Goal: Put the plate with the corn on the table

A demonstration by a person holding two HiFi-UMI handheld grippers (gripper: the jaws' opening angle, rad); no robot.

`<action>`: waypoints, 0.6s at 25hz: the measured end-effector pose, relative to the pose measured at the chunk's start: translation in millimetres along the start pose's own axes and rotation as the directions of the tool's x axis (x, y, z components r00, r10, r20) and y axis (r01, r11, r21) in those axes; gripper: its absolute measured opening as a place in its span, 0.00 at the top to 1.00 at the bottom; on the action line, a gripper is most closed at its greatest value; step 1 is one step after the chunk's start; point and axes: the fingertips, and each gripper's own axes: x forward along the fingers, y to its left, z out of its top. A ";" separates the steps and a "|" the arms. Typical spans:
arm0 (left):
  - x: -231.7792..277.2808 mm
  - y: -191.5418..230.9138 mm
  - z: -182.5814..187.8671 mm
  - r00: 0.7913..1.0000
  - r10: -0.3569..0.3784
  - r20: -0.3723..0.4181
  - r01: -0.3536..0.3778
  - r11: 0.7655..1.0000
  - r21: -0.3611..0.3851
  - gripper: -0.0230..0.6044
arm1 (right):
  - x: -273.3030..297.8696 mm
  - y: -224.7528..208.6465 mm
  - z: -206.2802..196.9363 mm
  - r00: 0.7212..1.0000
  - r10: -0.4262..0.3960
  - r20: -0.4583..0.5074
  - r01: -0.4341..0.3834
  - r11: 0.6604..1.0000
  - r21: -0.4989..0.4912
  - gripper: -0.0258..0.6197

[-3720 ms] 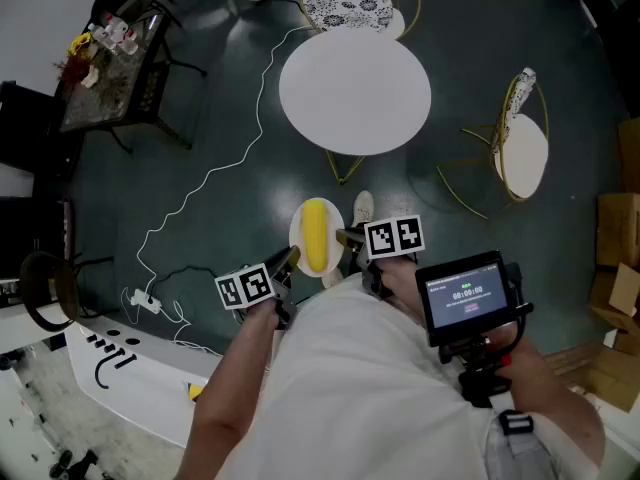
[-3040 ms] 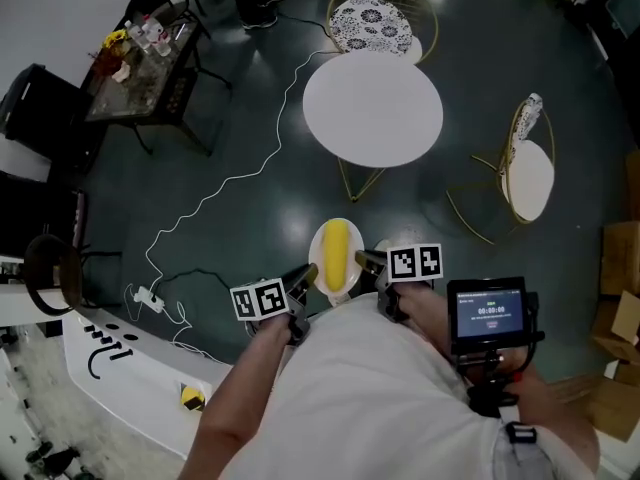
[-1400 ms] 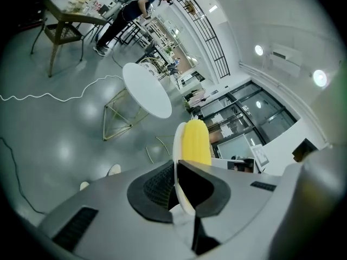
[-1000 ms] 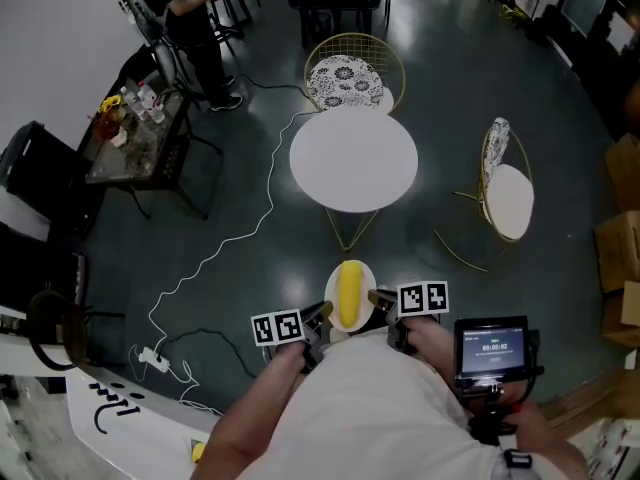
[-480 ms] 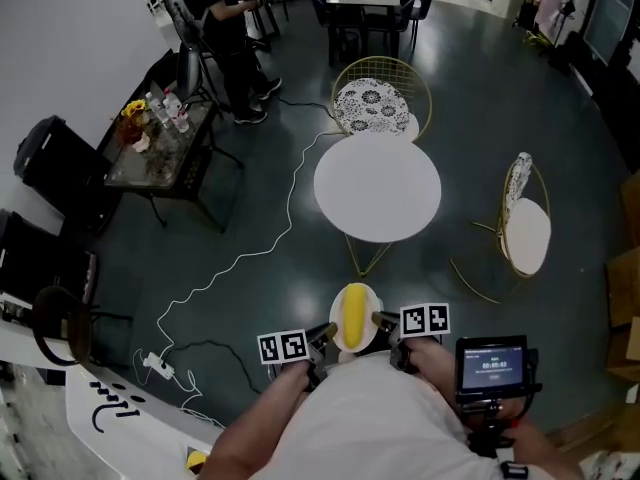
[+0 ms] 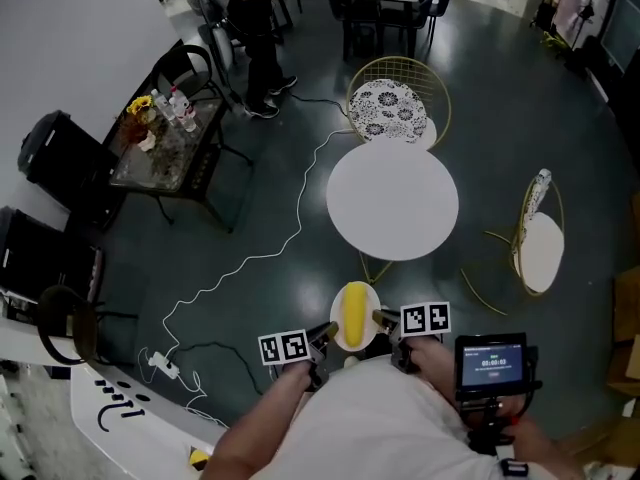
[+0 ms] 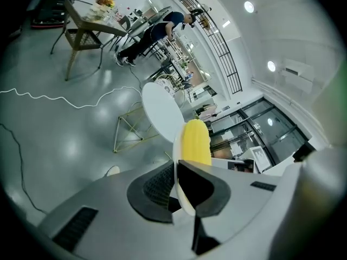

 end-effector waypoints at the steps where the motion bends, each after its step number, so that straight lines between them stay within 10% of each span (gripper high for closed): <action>1: 6.4 0.0 8.8 1.000 0.002 -0.003 -0.002 1.000 -0.002 0.92 | 2.7 -2.8 9.9 1.000 0.001 0.000 -0.001 1.000 0.005 0.89; 15: 61.5 -14.6 66.2 0.997 -0.005 -0.081 0.008 0.999 0.035 0.92 | 0.0 -24.9 78.1 0.999 -0.025 0.037 0.024 0.999 0.042 0.89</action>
